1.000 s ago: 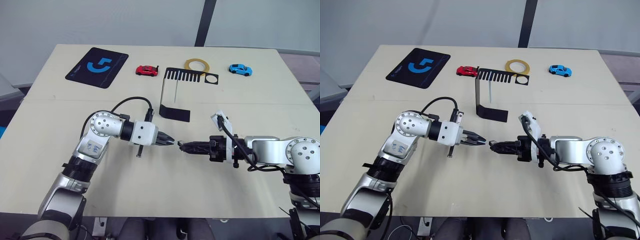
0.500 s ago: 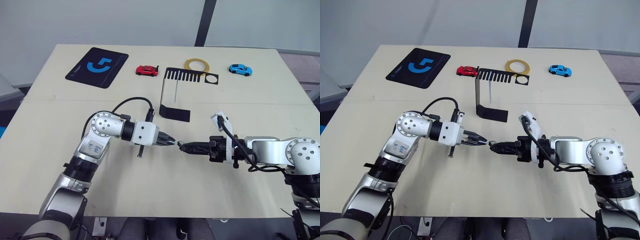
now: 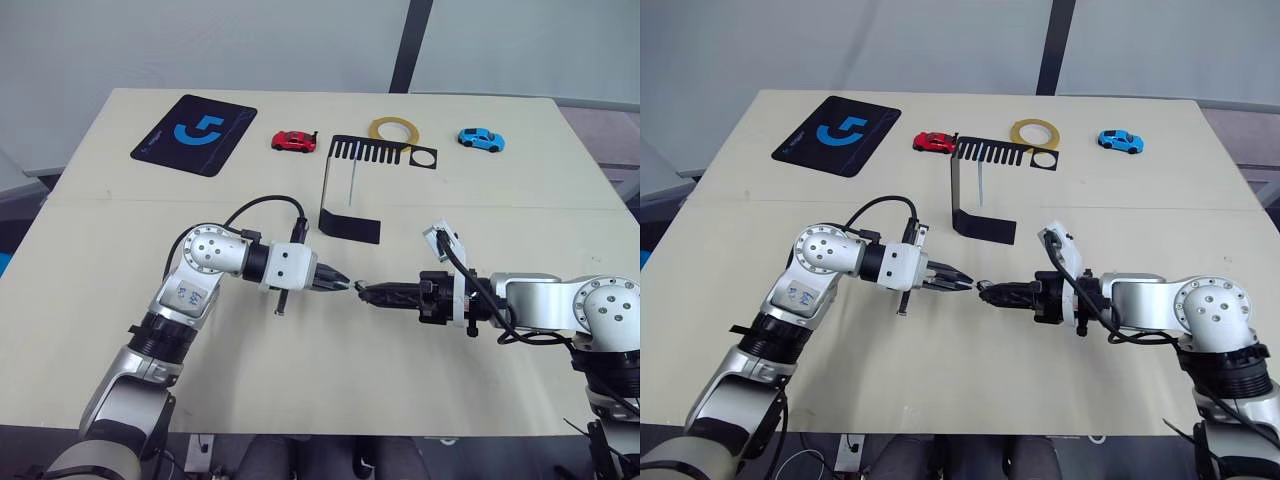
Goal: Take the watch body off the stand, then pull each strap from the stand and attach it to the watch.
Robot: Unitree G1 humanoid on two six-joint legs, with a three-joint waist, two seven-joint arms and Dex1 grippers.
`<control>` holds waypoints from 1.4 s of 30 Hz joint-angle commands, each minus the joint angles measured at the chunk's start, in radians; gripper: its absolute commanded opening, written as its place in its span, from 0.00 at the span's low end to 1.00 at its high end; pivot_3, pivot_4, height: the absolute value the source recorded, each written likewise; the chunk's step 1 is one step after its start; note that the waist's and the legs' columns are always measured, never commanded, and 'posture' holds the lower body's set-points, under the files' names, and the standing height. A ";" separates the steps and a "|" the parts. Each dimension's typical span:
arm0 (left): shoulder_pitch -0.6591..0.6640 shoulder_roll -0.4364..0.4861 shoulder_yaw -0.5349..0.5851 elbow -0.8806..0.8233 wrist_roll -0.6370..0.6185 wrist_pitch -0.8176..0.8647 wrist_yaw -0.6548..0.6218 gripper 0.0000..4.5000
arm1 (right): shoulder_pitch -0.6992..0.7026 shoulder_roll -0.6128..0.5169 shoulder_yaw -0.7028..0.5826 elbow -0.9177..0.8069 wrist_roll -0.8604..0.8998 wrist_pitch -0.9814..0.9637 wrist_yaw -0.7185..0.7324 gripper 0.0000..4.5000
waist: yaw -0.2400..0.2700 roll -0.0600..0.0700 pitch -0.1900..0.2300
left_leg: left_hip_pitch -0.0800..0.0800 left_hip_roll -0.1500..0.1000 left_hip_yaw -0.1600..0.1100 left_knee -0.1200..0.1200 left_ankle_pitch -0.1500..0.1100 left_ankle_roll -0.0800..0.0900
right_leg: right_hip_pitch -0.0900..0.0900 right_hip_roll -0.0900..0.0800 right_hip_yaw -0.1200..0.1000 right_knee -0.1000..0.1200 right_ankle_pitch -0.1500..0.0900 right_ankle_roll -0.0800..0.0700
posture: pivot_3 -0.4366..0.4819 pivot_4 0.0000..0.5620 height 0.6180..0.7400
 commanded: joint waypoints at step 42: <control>-0.025 -0.041 -0.025 -0.030 0.030 -0.011 0.040 0.00 | -0.002 -0.033 0.030 -0.050 0.098 -0.061 -0.045 0.34 | 0.000 0.000 0.000 | 0.000 0.000 0.000 0.000 0.000 0.000 | 0.000 0.000 0.000 -0.001 0.000 0.000 | 0.48 0.27 0.93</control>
